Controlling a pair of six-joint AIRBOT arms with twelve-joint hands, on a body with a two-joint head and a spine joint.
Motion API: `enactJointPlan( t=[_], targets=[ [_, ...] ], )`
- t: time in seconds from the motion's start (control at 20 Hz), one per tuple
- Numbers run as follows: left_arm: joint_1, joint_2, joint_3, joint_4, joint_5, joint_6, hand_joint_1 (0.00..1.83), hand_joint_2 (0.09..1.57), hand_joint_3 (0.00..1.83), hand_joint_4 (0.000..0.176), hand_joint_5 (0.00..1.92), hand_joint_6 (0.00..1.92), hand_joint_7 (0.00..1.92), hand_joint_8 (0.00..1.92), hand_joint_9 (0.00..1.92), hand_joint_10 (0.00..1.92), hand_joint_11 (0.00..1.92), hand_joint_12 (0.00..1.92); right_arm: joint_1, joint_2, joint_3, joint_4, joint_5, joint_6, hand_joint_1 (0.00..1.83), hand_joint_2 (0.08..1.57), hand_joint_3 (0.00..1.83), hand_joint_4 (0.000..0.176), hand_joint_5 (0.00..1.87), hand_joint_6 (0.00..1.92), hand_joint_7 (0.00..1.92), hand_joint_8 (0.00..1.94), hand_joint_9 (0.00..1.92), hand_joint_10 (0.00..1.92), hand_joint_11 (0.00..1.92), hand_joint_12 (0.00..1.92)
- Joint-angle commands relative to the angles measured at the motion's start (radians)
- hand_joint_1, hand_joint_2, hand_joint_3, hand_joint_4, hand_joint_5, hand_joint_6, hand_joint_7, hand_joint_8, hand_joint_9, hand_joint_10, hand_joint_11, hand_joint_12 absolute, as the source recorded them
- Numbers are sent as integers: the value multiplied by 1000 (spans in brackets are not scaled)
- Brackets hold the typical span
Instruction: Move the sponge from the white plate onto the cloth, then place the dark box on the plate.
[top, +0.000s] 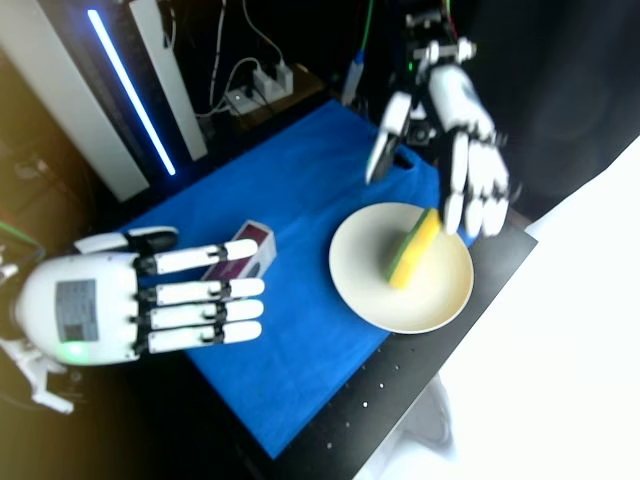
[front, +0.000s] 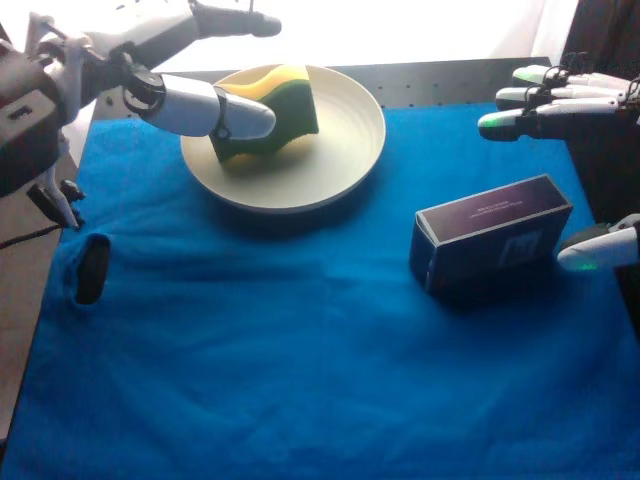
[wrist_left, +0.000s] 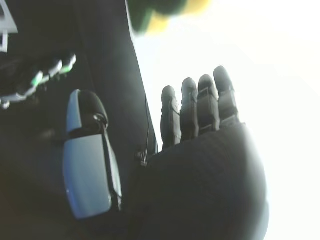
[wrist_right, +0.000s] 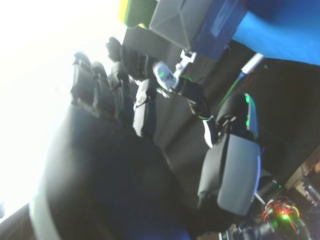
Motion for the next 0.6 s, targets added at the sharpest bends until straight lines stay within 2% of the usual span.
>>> enactJointPlan(
  t=[0.0, 0.05, 0.1, 0.15, 0.2, 0.25, 0.3, 0.4, 0.45, 0.5, 0.55],
  targets=[
    [-20, -16, 20, -4, -55, -8, 796, 1022, 1, 53, 414, 1, 357, 7, 263, 4, 0, 646, 11, -4, 7, 50, 107, 14, 842, 893, 0, 168, 335, 1, 181, 6, 56, 20, 88, 36],
    [-22, -37, 45, 10, -14, -8, 847, 1022, 0, 86, 458, 10, 386, 6, 317, 15, 0, 788, 11, -7, 11, 46, 107, 17, 838, 884, 0, 171, 327, 0, 178, 2, 64, 14, 114, 41],
    [-22, -50, 62, 18, 11, -8, 907, 1014, 0, 56, 495, 13, 435, 13, 370, 24, 0, 897, 11, -7, 11, 45, 107, 17, 861, 880, 0, 175, 327, 0, 176, 1, 60, 10, 92, 29],
    [-22, -59, 73, 21, 24, -8, 938, 1013, 0, 39, 524, 8, 472, 9, 397, 18, 0, 930, 11, -7, 11, 44, 107, 18, 903, 886, 0, 176, 333, 2, 179, 2, 67, 10, 71, 18],
    [-22, -68, 83, 21, 34, -8, 987, 1010, 0, 31, 541, 9, 499, 13, 416, 19, 0, 941, 11, -7, 11, 43, 107, 20, 913, 889, 0, 176, 341, 5, 185, 4, 73, 12, 72, 18],
    [-22, -76, 91, 20, 38, -11, 988, 1033, 3, 25, 551, 6, 515, 9, 434, 17, 0, 958, 11, -7, 12, 43, 107, 21, 921, 893, 1, 165, 348, 7, 192, 5, 84, 13, 80, 20],
    [-22, -78, 94, 20, 38, -16, 1014, 1040, 2, 15, 560, 5, 530, 8, 472, 24, 0, 1026, 10, -7, 12, 42, 107, 21, 917, 898, 3, 162, 353, 8, 196, 6, 88, 13, 76, 18],
    [-22, -86, 100, 20, 38, -20, 1041, 1077, 1, 16, 656, 8, 641, 10, 604, 43, 32, 1188, 10, -8, 12, 40, 107, 21, 892, 912, 7, 136, 367, 9, 211, 9, 109, 16, 88, 21],
    [-22, -88, 102, 20, 33, -20, 1053, 1131, 6, 21, 861, 860, 790, 13, 697, 52, 31, 1289, 10, -10, 13, 39, 107, 21, 886, 918, 7, 119, 377, 10, 220, 9, 126, 18, 101, 26],
    [-24, -88, 102, 20, 22, -26, 1167, 1158, 6, 0, 955, 951, 784, 1035, 805, 113, 51, 1485, 10, -12, 13, 38, 107, 21, 885, 916, 5, 131, 367, 5, 214, 5, 122, 14, 108, 27],
    [-27, -88, 102, 21, 9, -33, 1214, 1173, 10, 0, 962, 852, 770, 1404, 606, 933, 72, 1834, 10, -13, 13, 37, 107, 21, 891, 919, 6, 133, 364, 3, 215, 5, 123, 12, 112, 28]
  ],
)
